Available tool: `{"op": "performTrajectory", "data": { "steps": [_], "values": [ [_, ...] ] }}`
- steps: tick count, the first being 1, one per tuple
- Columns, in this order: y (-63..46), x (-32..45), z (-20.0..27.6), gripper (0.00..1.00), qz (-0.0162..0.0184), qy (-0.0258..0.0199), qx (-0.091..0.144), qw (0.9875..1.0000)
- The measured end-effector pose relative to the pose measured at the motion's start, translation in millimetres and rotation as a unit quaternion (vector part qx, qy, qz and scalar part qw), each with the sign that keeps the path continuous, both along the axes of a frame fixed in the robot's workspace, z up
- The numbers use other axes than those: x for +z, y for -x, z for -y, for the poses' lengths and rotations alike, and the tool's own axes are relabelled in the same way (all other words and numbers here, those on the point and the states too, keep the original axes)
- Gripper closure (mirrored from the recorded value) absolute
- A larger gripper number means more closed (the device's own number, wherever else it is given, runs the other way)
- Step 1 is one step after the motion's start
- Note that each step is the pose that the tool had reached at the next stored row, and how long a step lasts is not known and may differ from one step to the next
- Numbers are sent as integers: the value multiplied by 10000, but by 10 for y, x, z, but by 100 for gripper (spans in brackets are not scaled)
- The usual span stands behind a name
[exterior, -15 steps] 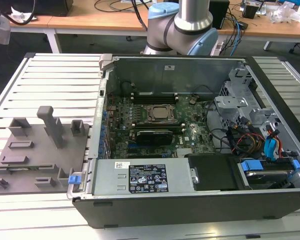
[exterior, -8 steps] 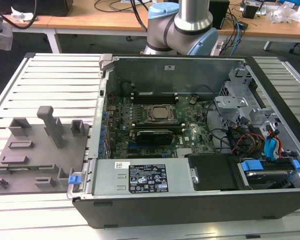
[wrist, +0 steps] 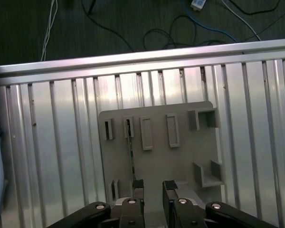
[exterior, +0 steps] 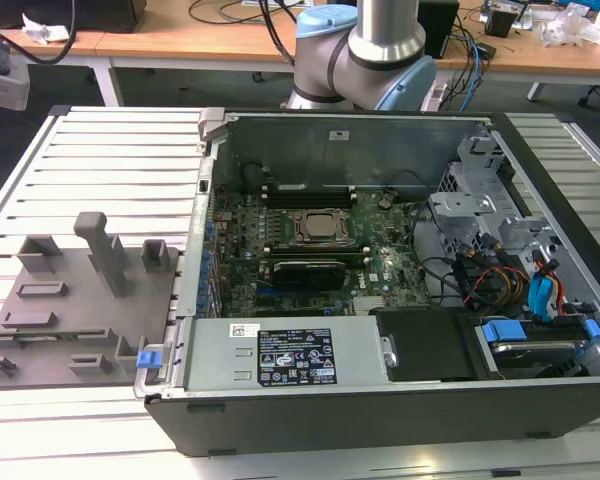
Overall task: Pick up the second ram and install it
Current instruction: 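Pick up the second ram and move it above second insertion slot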
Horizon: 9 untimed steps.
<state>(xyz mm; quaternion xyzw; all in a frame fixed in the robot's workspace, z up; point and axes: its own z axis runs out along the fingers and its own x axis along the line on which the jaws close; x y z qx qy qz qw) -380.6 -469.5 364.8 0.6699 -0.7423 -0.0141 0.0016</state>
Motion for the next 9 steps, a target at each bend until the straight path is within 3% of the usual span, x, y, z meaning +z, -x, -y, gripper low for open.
{"op": "performTrajectory", "data": {
  "steps": [3,5,9],
  "values": [
    [0,-21,0,70,0,0,0,10000],
    [0,-97,9,70,0,0,0,10000],
    [0,-115,13,70,0,0,0,10000]
  ]
}}
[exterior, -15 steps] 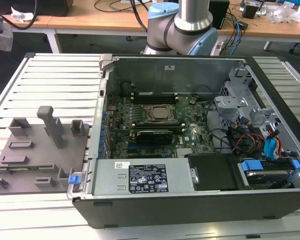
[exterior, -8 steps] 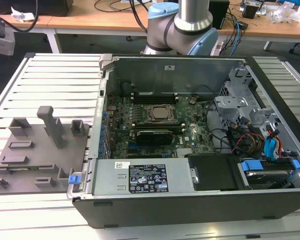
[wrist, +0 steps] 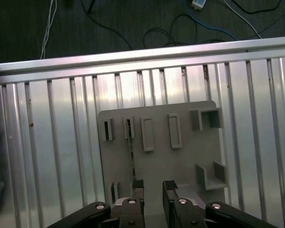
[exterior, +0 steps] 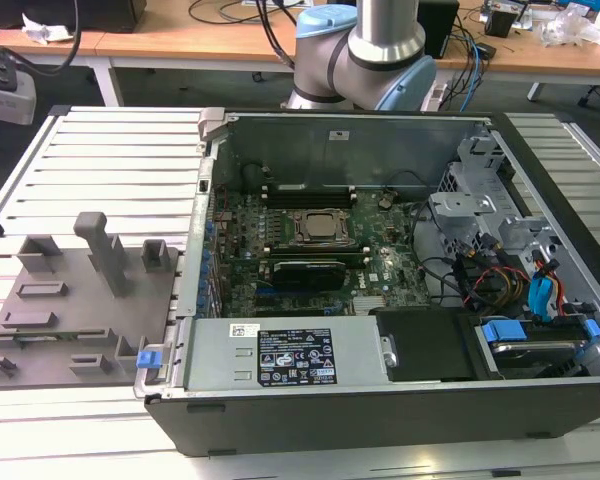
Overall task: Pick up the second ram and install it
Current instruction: 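Pick up the second ram and move it above second insertion slot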
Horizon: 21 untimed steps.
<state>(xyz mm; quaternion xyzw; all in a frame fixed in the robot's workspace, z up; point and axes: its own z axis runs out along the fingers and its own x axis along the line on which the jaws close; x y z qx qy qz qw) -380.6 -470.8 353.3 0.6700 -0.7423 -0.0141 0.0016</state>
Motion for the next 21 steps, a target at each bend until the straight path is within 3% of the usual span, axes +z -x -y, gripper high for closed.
{"op": "performTrajectory", "data": {
  "steps": [21],
  "values": [
    [0,-137,60,70,0,0,0,10000]
  ]
}}
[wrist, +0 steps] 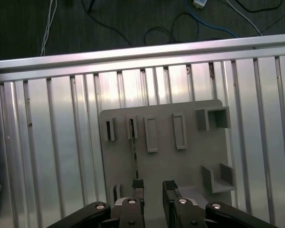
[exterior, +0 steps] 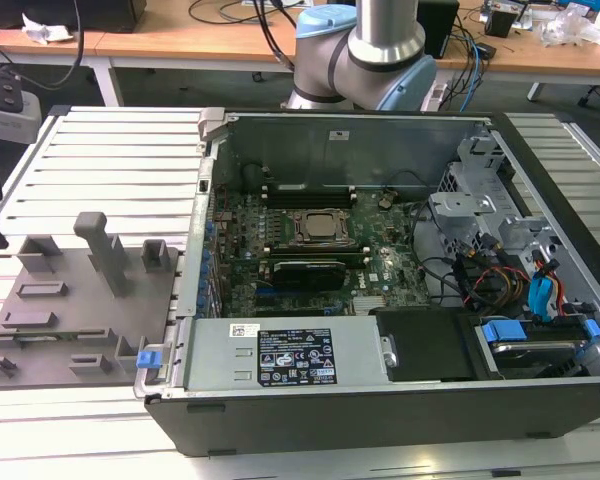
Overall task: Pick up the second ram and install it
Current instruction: 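Pick up the second ram and move it above second insertion slot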
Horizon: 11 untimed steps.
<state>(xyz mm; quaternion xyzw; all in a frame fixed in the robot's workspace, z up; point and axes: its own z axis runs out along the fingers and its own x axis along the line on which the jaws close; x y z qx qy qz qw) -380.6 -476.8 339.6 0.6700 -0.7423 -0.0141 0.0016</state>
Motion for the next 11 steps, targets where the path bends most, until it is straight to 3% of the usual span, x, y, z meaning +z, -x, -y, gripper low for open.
{"op": "performTrajectory", "data": {
  "steps": [3,11],
  "values": [
    [0,-29,59,70,1,0,0,10000],
    [-37,-137,62,70,0,2,11,10000]
  ]
}}
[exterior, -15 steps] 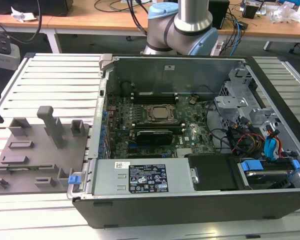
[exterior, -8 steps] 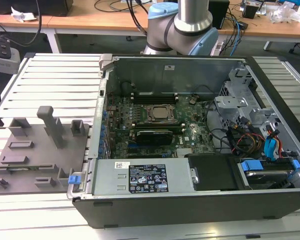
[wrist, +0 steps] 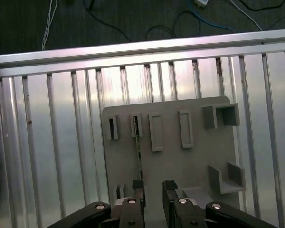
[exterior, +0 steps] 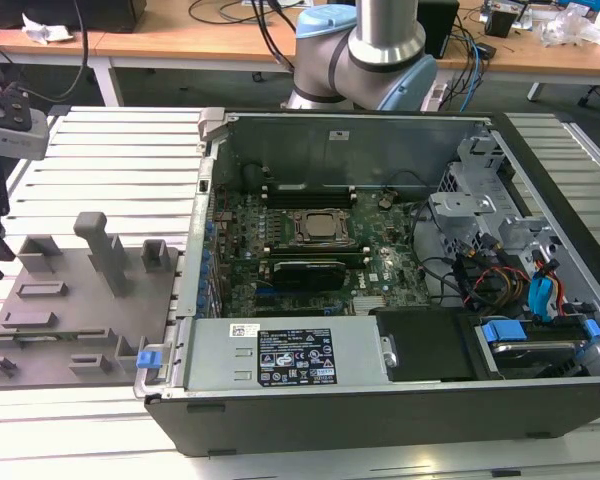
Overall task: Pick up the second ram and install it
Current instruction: 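Pick up the second ram and move it above second insertion slot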
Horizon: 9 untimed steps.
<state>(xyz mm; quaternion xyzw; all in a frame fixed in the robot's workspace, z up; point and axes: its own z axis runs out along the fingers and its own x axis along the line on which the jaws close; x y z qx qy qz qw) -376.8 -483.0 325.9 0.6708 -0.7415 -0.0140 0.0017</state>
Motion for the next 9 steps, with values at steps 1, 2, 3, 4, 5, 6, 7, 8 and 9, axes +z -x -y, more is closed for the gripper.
{"op": "performTrajectory", "data": {
  "steps": [1,2,3,4,5,6,7,8,9],
  "values": [
    [0,-15,0,70,0,0,0,10000],
    [0,-34,1,70,0,0,0,10000],
    [0,-48,2,70,0,0,0,10000],
    [0,-55,3,70,0,0,0,10000],
    [0,-61,3,70,0,0,0,10000],
    [0,-68,4,70,0,1,0,10000],
    [0,-72,4,70,0,0,0,10000],
    [0,-87,5,70,0,0,0,10000],
    [0,-101,5,70,0,0,0,10000]
  ]
}}
